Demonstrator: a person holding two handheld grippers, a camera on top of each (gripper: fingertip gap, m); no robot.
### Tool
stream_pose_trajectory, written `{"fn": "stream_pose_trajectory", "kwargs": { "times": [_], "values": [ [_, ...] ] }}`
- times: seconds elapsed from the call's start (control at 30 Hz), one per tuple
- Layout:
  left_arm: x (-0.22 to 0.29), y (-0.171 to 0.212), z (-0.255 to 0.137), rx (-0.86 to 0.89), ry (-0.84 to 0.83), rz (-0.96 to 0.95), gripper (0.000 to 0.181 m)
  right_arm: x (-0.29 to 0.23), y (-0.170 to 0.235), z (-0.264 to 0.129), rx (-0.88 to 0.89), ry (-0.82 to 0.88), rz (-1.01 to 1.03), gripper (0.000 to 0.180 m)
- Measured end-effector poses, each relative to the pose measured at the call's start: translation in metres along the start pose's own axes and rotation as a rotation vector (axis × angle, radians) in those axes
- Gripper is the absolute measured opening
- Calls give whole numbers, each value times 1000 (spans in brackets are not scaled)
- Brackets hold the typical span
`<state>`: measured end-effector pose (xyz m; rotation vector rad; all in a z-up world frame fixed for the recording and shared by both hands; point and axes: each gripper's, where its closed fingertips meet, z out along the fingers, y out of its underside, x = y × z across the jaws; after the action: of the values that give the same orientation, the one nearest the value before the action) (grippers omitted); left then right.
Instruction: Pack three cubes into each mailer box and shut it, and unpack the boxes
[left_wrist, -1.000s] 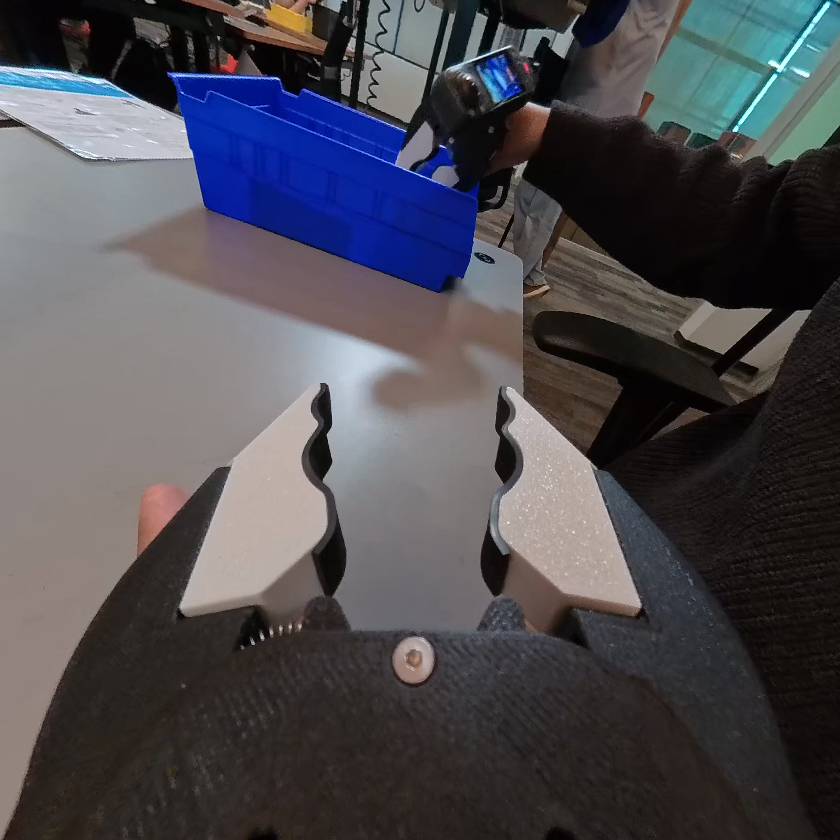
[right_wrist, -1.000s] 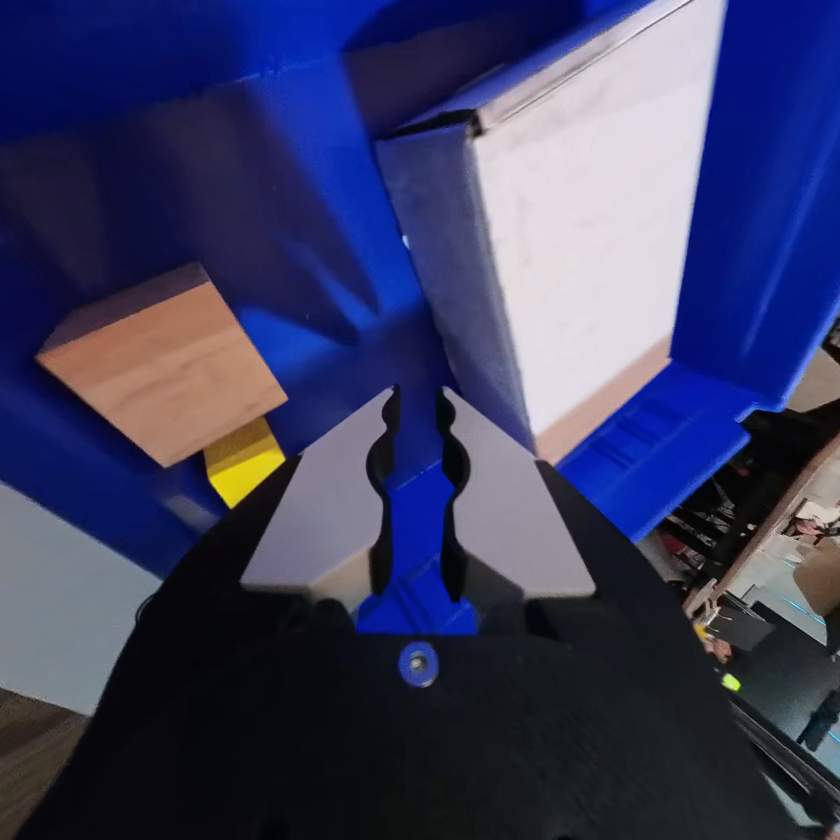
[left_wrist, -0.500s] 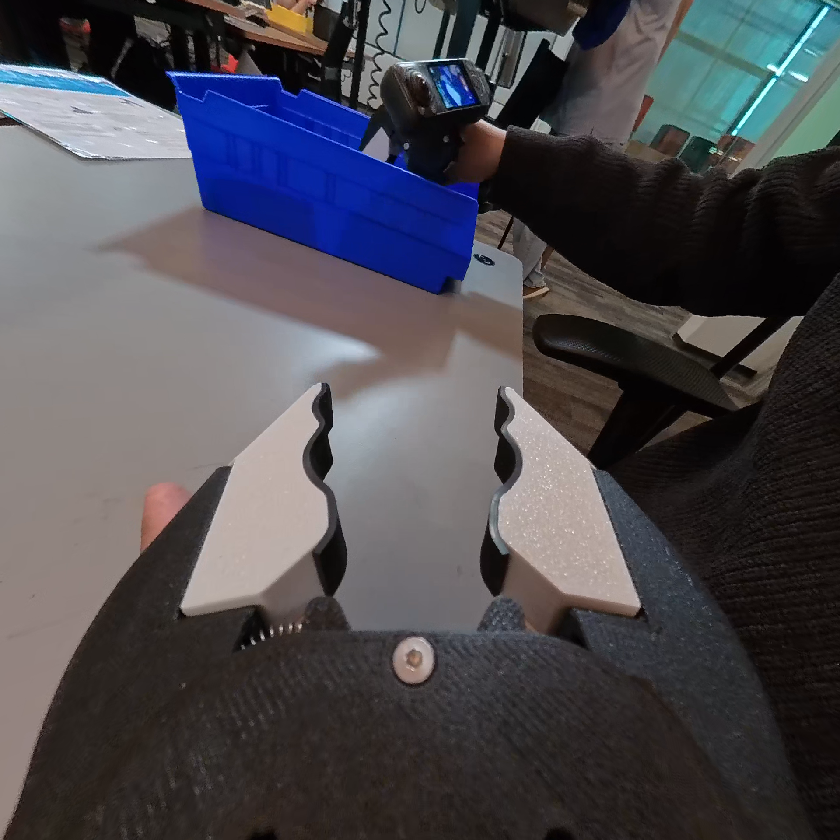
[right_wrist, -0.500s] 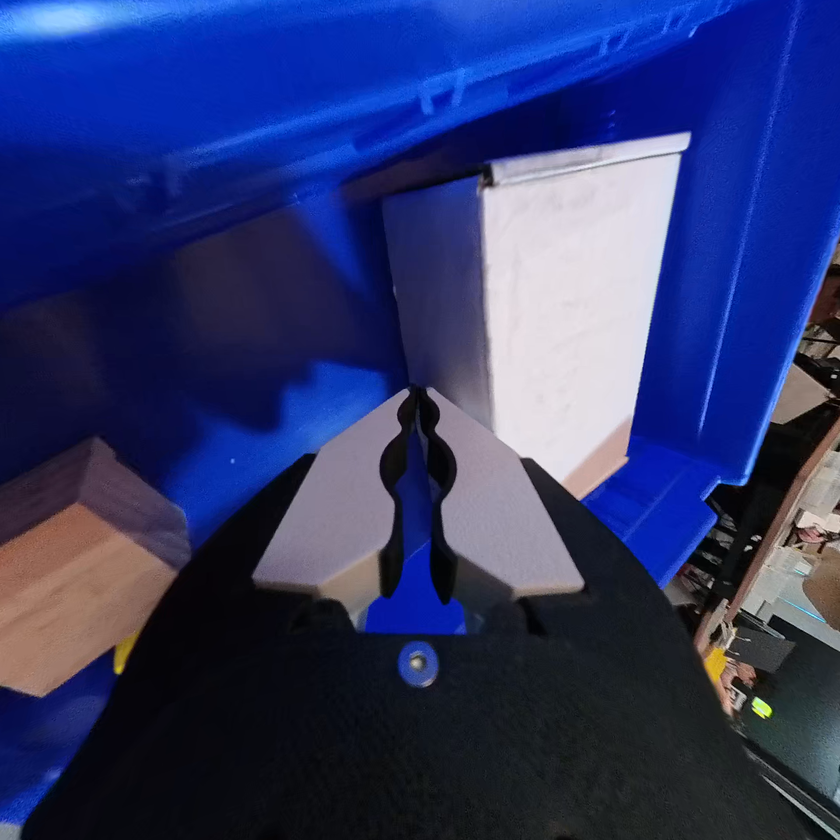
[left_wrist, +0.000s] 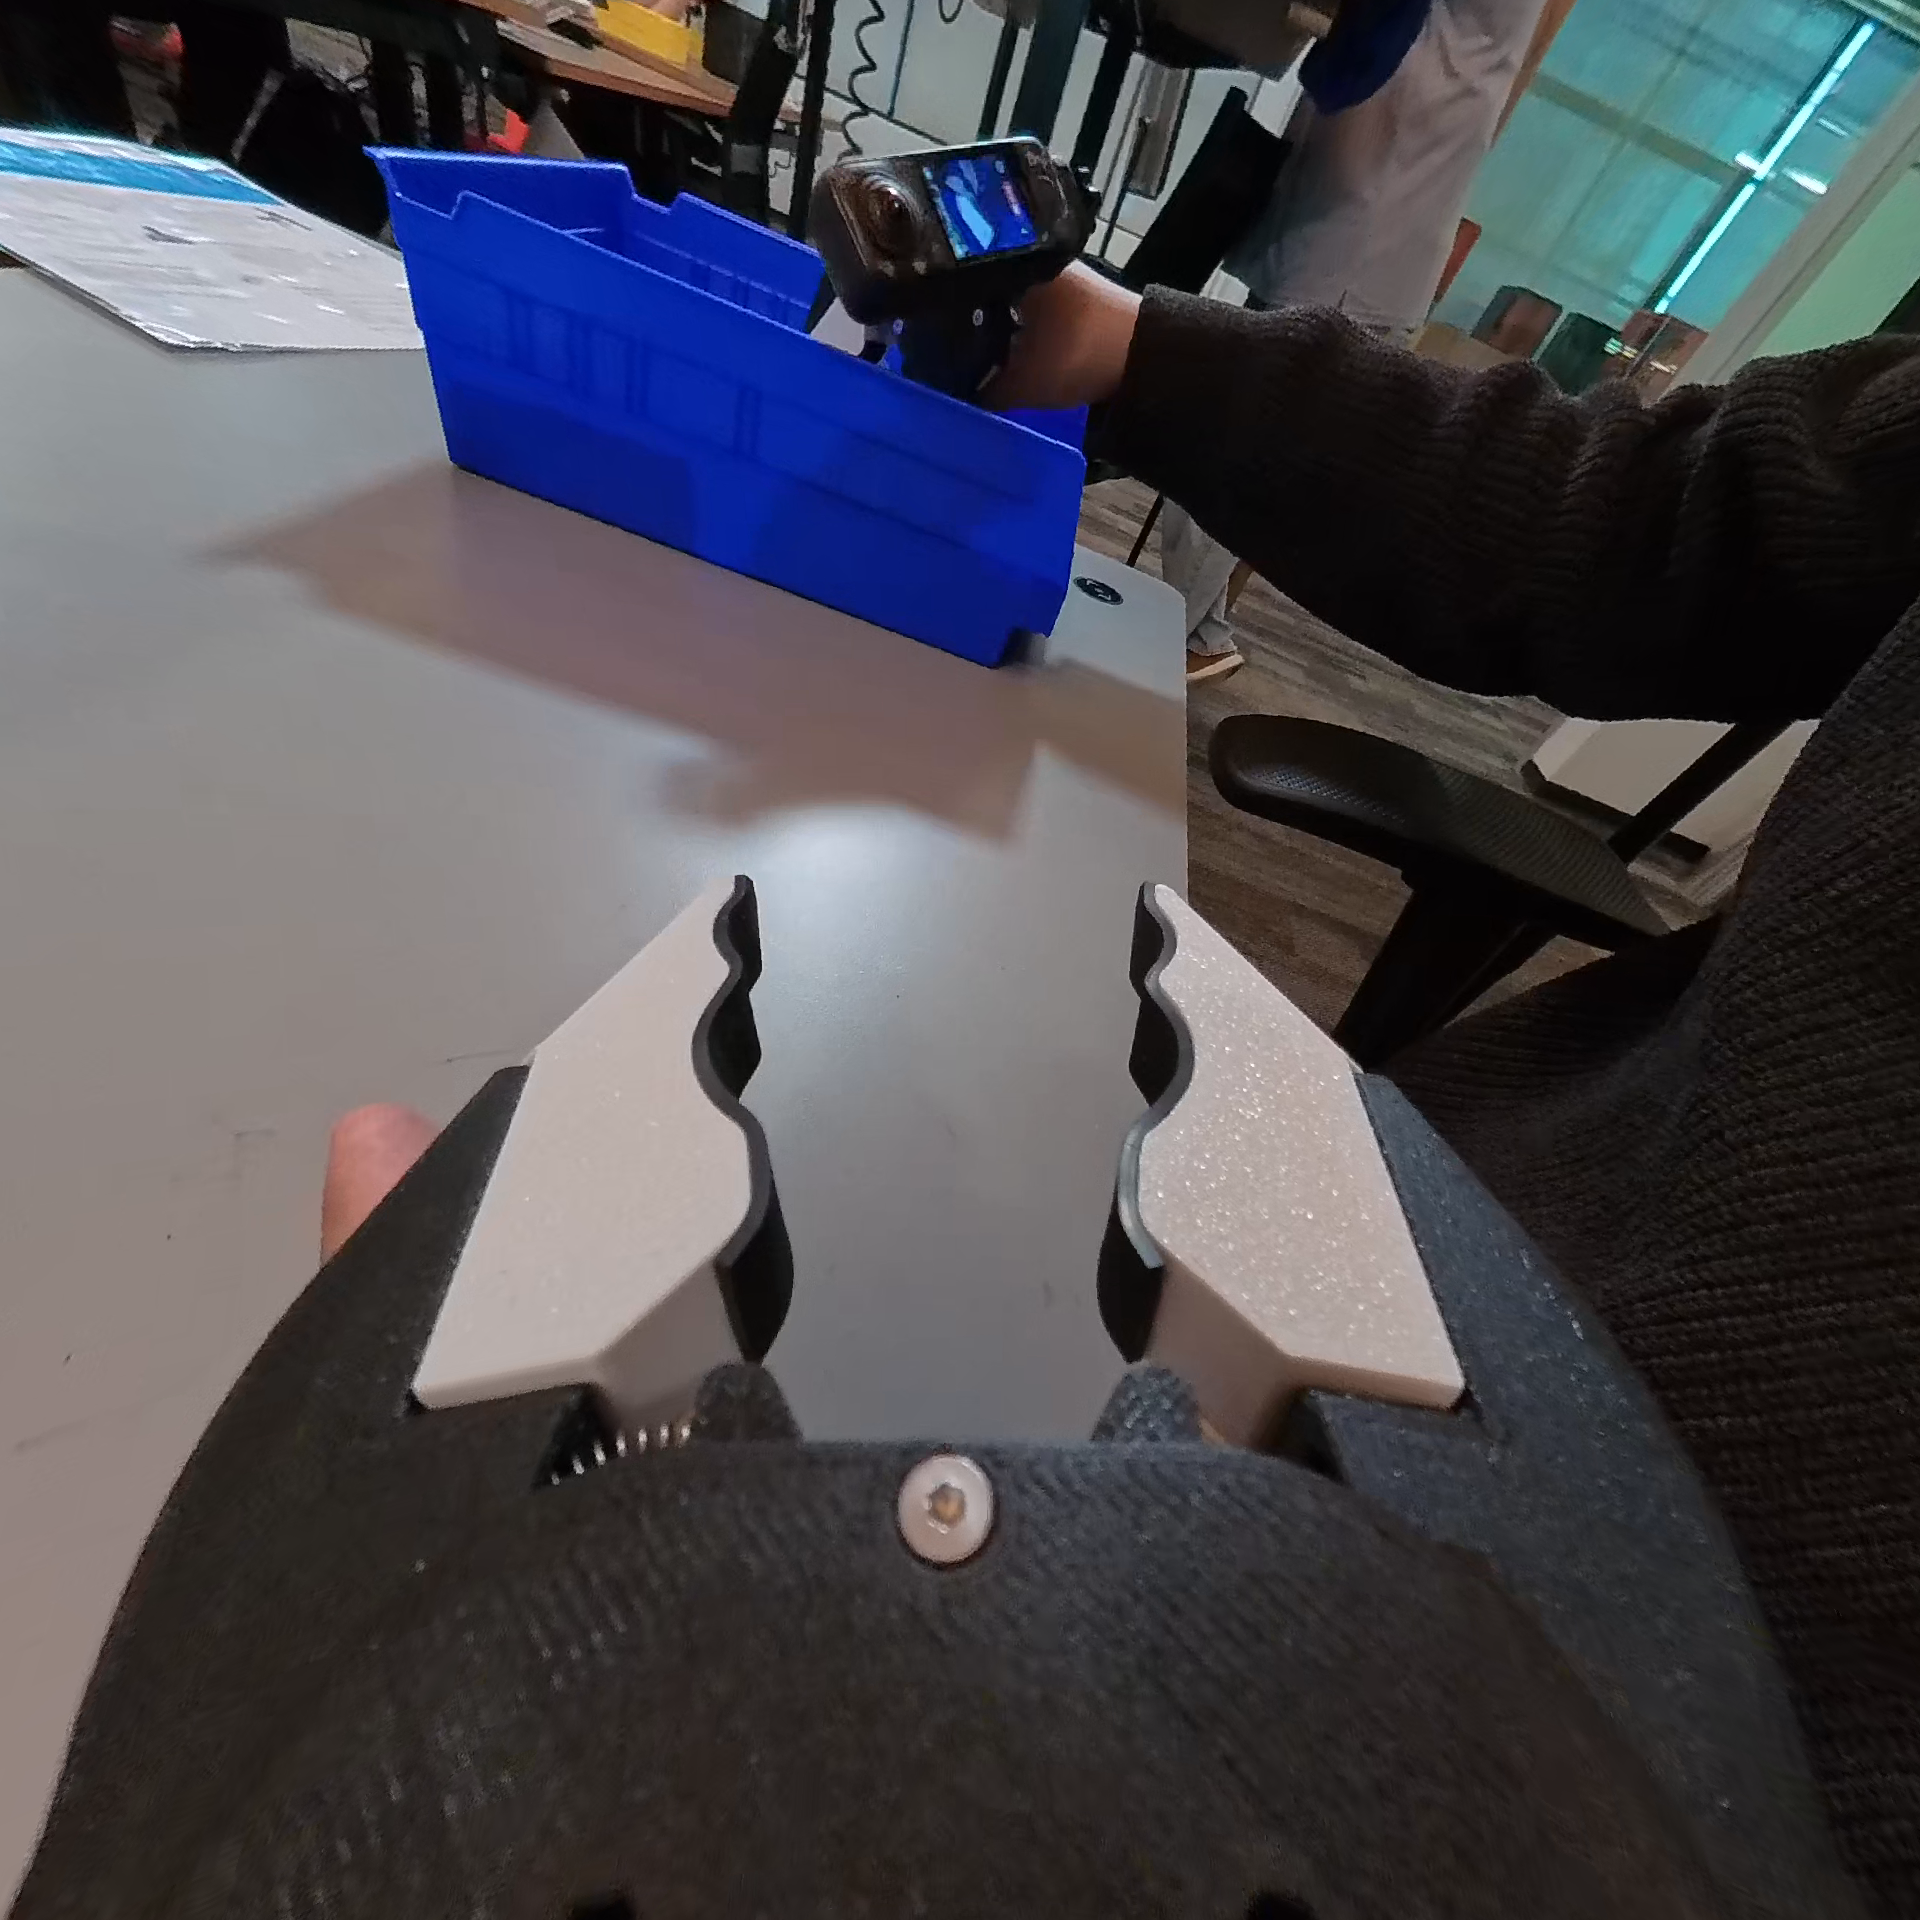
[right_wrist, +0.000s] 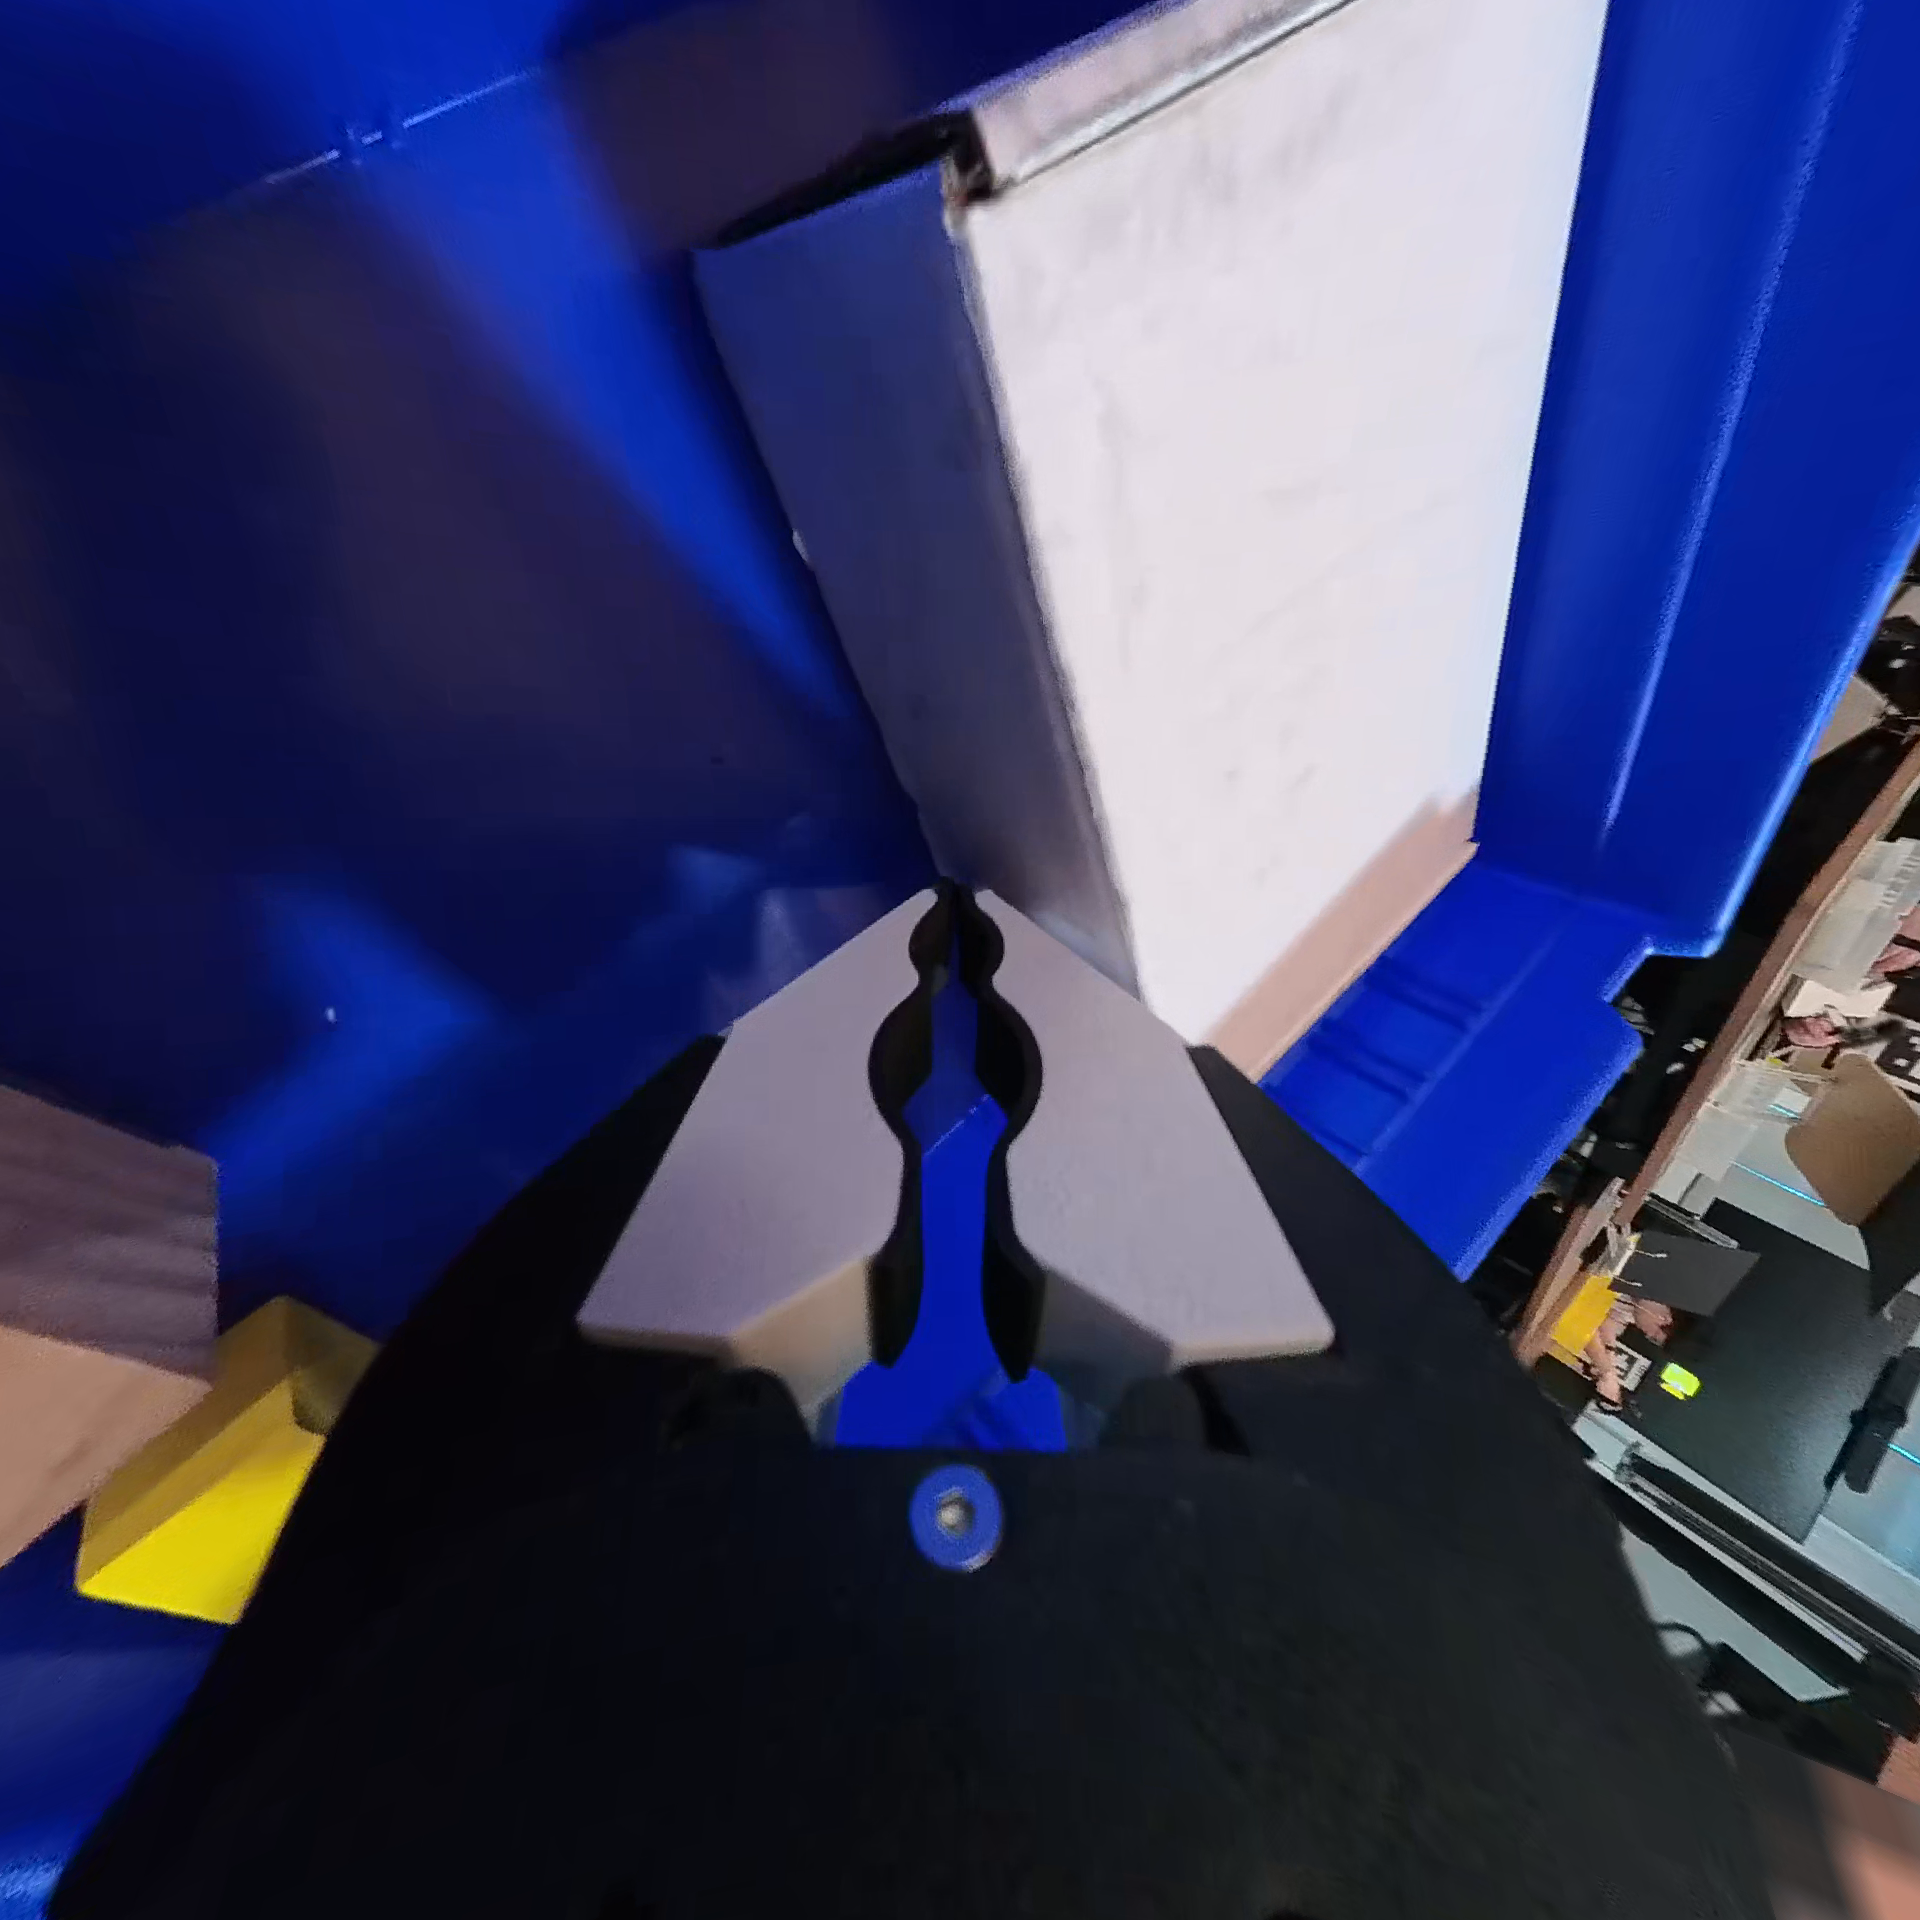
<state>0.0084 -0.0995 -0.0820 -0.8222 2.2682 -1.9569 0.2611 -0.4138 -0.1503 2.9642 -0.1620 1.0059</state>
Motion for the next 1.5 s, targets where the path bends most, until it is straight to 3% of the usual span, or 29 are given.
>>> {"fn": "stream_pose_trajectory", "kwargs": {
  "times": [0.37, 0.57, 0.6, 0.73, 0.93, 1.07, 1.13, 1.23, 1.3, 1.37, 1.43, 1.5],
  "values": [
    [-1, 0, 1, -5, -14, 6, 69, -3, 8, -18, 16, -4, 55, 9],
    [-9, 0, 1, -3, -49, -27, 68, 21, -32, -106, 226, 133, 203, 12],
    [-12, 0, 1, -1, -60, -37, 66, 18, -48, -124, 299, 124, 215, 21],
    [-22, -3, -2, 16, -113, -54, 65, -36, -140, -190, 698, -209, 305, 62],
    [-45, -26, -27, 74, -274, -83, 78, -143, -246, -243, 933, -665, 340, 78],
    [-65, -76, -95, 203, -449, -86, 78, -206, -289, -258, 971, -810, 259, 77],
    [-84, -101, -153, 262, -607, -68, 76, -228, -303, -261, 1004, -848, 235, 73],
    [-113, -126, -262, 300, -880, 17, 59, -252, -312, -259, 1031, -905, 216, 73],
    [-145, -121, -342, 200, -1108, 21, 61, -257, -311, -252, 1013, -916, 220, 72],
    [-180, -96, -411, 57, -1256, -97, 76, -254, -312, -243, 1006, -915, 252, 70],
    [-206, -59, -454, -92, -1304, -255, 82, -250, -315, -238, 1003, -942, 304, 68],
    [-223, -28, -467, -217, -1273, -325, 86, -247, -318, -238, 1009, -1005, 354, 67]
  ]
}}
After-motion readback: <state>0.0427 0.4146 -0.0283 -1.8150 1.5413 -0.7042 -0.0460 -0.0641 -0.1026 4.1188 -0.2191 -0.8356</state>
